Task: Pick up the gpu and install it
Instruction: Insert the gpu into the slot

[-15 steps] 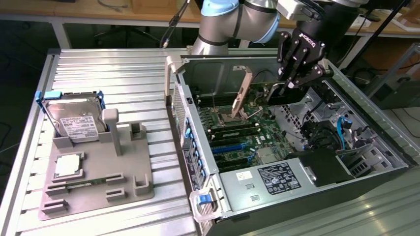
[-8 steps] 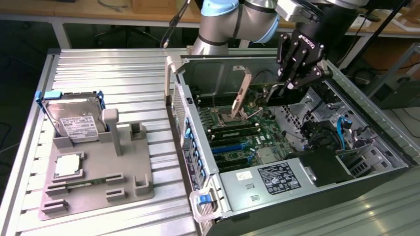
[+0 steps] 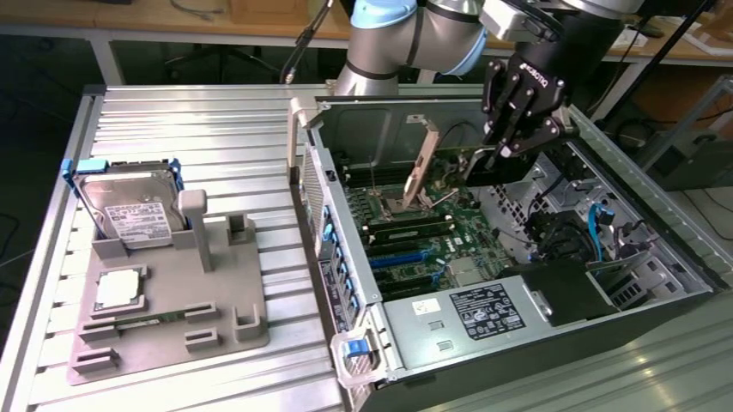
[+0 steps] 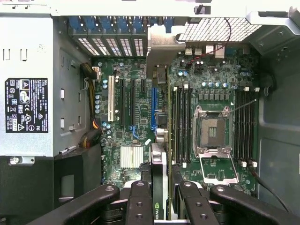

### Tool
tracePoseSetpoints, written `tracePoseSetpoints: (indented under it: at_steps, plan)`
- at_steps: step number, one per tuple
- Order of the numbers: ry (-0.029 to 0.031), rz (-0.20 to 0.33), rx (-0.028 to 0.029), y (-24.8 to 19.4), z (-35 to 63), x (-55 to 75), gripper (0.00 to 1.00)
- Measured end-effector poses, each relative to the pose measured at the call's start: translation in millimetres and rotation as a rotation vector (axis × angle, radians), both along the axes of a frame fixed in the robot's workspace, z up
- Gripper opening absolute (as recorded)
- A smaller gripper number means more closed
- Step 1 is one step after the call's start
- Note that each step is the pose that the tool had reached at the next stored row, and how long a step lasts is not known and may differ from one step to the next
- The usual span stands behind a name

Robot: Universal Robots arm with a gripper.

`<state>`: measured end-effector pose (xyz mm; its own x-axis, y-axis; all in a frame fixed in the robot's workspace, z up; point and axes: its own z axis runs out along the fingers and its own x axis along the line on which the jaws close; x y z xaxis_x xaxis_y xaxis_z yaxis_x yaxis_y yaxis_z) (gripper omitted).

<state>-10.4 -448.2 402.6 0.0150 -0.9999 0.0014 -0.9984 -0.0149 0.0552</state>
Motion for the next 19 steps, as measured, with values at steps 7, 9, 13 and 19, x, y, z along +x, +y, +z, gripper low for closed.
tracePoseSetpoints:
  at_steps: [7,9,13,19]
  plan:
    - [0.0,0.0,-0.0001,0.0,-2.6,0.0,0.27]
    - [0.0,0.0,0.0,0.0,-3.5,0.0,0.27]
    - [0.0,0.0,0.0,0.0,-5.1,0.0,0.27]
    - [-0.0001,-0.001,0.0,0.0,-7.6,0.0,0.27]
